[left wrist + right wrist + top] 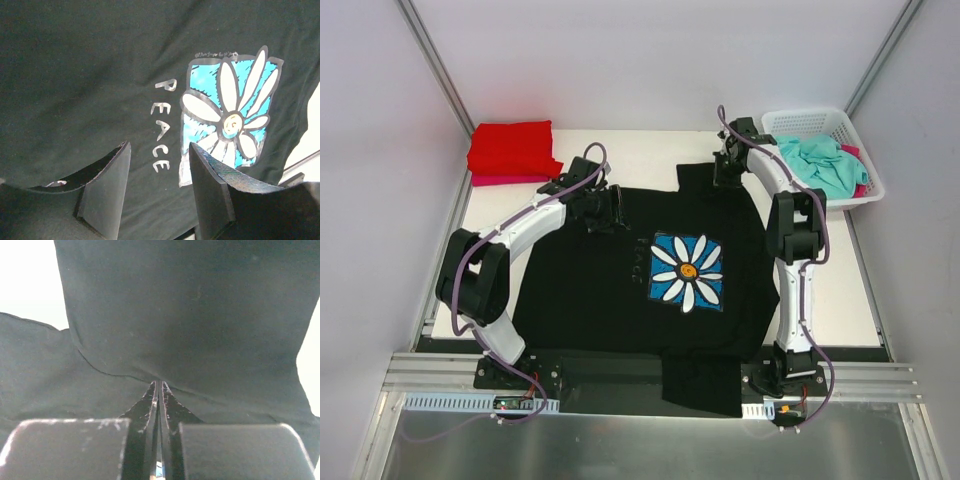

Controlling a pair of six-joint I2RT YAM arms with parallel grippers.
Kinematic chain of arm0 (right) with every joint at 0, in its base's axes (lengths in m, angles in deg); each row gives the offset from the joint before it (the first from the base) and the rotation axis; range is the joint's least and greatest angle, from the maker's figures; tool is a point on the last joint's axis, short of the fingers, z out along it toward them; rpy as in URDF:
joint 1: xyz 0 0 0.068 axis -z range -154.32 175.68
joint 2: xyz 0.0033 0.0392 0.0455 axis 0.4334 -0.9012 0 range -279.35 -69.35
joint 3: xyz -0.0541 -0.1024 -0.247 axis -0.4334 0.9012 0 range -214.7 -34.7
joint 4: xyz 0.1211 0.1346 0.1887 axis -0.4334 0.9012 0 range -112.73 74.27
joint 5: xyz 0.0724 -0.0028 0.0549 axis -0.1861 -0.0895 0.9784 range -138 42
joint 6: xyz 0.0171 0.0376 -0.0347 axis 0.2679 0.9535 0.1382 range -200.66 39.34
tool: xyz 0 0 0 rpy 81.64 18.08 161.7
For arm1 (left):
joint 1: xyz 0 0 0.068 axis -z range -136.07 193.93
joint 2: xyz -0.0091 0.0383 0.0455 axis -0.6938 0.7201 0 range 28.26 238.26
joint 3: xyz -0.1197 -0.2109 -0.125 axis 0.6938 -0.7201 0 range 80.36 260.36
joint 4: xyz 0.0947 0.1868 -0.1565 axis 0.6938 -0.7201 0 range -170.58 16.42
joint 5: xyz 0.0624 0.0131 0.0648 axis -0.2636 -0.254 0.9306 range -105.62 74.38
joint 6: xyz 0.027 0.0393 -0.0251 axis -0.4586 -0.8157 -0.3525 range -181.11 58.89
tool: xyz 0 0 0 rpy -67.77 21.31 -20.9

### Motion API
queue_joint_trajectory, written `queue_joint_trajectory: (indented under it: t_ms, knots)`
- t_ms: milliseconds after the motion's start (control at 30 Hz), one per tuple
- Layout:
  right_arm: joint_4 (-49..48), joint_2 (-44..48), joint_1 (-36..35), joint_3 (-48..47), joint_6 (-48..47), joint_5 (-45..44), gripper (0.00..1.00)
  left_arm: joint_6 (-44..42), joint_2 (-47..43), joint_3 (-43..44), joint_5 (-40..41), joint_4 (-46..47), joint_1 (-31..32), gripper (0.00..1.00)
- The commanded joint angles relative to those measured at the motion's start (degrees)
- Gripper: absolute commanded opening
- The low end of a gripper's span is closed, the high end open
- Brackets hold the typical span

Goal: Fold and stack the t-shirts

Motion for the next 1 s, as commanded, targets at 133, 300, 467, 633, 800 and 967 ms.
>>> queue_joint_trajectory:
  t_ms: [133, 300, 467, 633, 800, 967]
  knots:
    - [2.76, -6.12, 2.26, -8.87, 1.37, 13.64, 0.01, -0.38, -2.57, 0.89, -1.24, -0.97, 0.23, 0.50]
    - [-0.40, -8.41, 3.67, -10.02, 3.82, 18.74, 0.01, 0.15, -2.22, 1.15, -1.50, -1.05, 0.23, 0.50]
    - [-2.94, -11.30, 4.81, -11.95, 4.88, 23.14, 0.01, 0.59, -2.05, 1.15, -2.47, -0.97, 0.23, 0.50]
    - [-5.58, -14.03, 5.25, -13.80, 8.39, 26.56, 0.01, 1.38, -2.57, 0.80, -2.73, -0.97, 0.23, 0.50]
    - [-9.00, -16.15, 5.43, -14.42, 11.91, 30.87, 0.01, 1.82, -2.75, 0.89, -2.56, -0.97, 0.23, 0.50]
    - [-13.49, -16.23, 5.34, -13.36, 17.52, 36.14, 0.01, 2.08, -2.92, 1.24, -2.65, -1.05, 0.23, 0.50]
